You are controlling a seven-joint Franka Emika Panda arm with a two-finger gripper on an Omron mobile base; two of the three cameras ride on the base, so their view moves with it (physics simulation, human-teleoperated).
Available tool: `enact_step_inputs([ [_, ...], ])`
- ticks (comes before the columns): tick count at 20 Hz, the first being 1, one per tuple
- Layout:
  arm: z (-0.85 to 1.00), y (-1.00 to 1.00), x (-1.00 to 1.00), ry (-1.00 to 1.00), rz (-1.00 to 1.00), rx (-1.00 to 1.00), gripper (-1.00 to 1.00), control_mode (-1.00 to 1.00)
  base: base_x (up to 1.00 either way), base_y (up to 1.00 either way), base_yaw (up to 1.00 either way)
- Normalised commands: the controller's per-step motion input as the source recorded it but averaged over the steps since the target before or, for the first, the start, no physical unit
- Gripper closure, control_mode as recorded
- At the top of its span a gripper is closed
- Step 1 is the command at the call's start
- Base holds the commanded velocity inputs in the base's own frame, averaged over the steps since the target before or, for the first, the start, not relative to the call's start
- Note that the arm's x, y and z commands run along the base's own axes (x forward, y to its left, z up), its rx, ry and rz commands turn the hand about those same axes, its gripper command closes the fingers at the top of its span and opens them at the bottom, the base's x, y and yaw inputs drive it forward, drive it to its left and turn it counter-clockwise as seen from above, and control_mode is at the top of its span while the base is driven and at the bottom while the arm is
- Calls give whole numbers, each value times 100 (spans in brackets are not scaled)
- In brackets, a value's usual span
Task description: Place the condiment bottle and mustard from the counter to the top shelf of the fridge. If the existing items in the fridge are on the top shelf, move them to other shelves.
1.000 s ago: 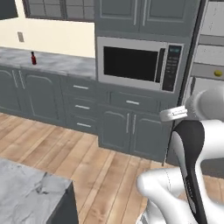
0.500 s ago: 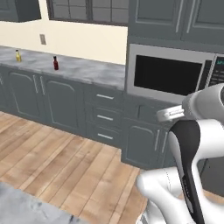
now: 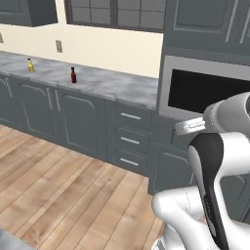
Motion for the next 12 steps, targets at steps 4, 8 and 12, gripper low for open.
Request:
enact_step_inputs([
  [4,0,0,0,0,0,0,-100,100,100,71,0],
  [8,0,0,0,0,0,0,-100,100,100,-37,17],
  [12,0,0,0,0,0,0,-100,100,100,54,1],
])
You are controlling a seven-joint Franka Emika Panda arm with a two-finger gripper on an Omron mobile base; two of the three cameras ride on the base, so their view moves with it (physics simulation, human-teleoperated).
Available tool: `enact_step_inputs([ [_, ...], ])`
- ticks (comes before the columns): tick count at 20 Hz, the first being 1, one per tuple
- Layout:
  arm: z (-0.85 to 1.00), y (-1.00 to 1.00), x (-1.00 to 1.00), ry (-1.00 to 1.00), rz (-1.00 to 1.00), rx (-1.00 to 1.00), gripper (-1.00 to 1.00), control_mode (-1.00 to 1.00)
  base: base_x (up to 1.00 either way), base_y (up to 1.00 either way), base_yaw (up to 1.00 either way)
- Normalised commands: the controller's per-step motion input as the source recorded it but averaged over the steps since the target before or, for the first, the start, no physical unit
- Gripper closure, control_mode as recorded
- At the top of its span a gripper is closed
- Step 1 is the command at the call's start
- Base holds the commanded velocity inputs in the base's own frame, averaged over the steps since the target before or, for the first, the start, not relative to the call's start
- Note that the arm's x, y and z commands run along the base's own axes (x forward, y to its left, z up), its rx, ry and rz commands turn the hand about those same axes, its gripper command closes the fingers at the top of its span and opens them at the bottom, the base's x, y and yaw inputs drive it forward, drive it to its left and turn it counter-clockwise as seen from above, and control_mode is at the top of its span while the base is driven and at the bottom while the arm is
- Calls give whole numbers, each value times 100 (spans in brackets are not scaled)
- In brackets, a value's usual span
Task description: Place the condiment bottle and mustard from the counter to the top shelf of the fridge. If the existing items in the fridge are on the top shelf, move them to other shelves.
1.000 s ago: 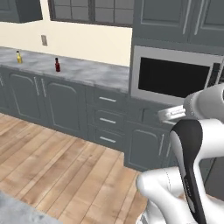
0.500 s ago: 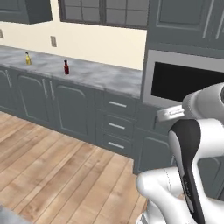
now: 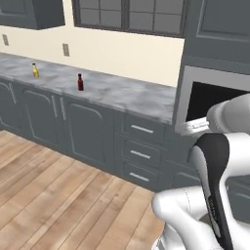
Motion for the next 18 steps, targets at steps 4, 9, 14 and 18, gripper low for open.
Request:
enact_step_inputs([
  [4,0,0,0,0,0,0,-100,100,100,98,0],
  [9,0,0,0,0,0,0,-100,100,100,99,-2],
  [14,0,0,0,0,0,0,-100,100,100,-12,9],
  [18,0,0,0,0,0,0,-100,100,100,5,15],
])
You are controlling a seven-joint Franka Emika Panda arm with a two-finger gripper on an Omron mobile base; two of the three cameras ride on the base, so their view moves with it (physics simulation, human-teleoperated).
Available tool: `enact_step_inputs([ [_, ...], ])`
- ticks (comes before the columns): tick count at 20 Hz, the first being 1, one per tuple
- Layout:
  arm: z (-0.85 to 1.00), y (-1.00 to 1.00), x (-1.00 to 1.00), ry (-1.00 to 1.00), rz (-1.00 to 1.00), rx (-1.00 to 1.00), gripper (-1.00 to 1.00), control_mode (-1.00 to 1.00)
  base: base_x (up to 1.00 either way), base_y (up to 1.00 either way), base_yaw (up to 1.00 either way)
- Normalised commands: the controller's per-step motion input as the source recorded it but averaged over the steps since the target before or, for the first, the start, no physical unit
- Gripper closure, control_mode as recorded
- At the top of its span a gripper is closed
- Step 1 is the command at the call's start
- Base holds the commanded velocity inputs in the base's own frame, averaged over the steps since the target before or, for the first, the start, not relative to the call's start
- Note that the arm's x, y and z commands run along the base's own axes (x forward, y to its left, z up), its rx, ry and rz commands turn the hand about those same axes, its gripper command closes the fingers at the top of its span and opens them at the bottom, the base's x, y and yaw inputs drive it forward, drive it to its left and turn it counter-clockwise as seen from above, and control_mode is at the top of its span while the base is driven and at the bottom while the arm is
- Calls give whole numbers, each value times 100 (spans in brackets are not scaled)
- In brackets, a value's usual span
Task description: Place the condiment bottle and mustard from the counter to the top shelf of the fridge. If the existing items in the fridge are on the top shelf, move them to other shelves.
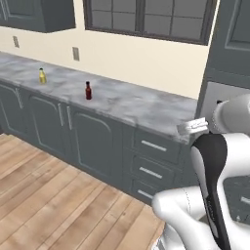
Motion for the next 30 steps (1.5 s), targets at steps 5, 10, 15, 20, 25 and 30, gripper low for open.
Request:
enact_step_inputs([
  [5,0,0,0,0,0,0,-100,100,100,64,4],
  [10,0,0,0,0,0,0,-100,100,100,95,0],
  [15,0,0,0,0,0,0,-100,100,100,99,-2],
  [20,0,0,0,0,0,0,-100,100,100,99,-22],
  [25,0,0,0,0,0,0,-100,100,100,100,-35],
  [30,0,0,0,0,0,0,-100,100,100,81,-46],
])
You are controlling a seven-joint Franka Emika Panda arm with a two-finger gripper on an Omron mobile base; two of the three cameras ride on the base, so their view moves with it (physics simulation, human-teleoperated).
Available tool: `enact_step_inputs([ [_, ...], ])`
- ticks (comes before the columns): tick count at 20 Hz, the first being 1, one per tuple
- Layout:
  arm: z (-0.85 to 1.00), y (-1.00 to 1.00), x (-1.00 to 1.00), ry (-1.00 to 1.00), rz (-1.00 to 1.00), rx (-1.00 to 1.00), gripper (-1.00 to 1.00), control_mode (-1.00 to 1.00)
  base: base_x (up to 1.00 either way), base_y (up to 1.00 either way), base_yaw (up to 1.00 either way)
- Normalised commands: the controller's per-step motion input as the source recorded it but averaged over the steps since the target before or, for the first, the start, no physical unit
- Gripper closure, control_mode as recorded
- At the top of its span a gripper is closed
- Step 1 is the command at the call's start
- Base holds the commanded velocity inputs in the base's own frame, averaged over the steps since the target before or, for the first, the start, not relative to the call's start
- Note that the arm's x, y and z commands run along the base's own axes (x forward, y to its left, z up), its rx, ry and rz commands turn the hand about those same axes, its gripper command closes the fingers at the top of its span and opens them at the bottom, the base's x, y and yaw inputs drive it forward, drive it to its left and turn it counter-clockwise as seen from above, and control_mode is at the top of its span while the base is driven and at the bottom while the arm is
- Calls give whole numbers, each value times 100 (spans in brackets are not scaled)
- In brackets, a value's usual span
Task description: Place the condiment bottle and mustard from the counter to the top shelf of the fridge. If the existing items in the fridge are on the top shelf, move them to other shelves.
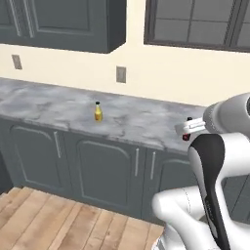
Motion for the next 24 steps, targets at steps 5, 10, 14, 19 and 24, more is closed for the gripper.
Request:
enact_step_inputs([
  [5,0,0,0,0,0,0,-100,100,85,36,-52],
  [10,0,0,0,0,0,0,-100,100,61,-4,-54],
  [14,0,0,0,0,0,0,-100,100,12,-21,-40],
  [19,0,0,0,0,0,0,-100,100,-5,-28,-13],
  [24,0,0,0,0,0,0,-100,100,-1,-29,-18],
])
